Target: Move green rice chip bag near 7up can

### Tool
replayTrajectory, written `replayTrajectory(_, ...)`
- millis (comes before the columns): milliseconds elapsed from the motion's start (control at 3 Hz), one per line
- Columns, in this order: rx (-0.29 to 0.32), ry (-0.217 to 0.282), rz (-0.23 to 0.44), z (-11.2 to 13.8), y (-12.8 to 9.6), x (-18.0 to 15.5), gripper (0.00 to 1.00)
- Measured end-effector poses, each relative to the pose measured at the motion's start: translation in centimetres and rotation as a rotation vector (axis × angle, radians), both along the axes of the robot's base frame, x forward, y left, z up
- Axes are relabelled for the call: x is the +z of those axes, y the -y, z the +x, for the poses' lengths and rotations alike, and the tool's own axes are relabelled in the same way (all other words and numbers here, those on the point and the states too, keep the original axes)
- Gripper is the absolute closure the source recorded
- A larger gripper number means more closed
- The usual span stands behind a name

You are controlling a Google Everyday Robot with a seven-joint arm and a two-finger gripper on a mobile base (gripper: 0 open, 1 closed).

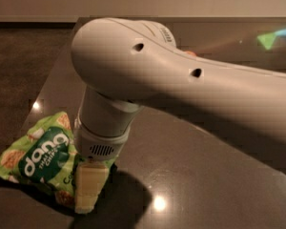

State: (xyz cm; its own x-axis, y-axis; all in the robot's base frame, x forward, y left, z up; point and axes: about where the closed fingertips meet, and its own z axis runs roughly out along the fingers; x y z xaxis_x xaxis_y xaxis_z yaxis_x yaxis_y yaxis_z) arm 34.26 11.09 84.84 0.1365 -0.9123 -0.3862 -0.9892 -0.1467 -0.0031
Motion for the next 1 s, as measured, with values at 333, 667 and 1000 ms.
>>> replayTrajectory(333, 0.01, -0.013, 0.015, -0.4, -0.5, -0.1, 0.42)
replayTrajectory(667, -0.009, -0.004, 0.02, 0.0, -0.4, 0.4, 0.65)
replayTrajectory(1000, -0.042, 0.025, 0.031, 1.6, -0.3, 1.4, 0.88)
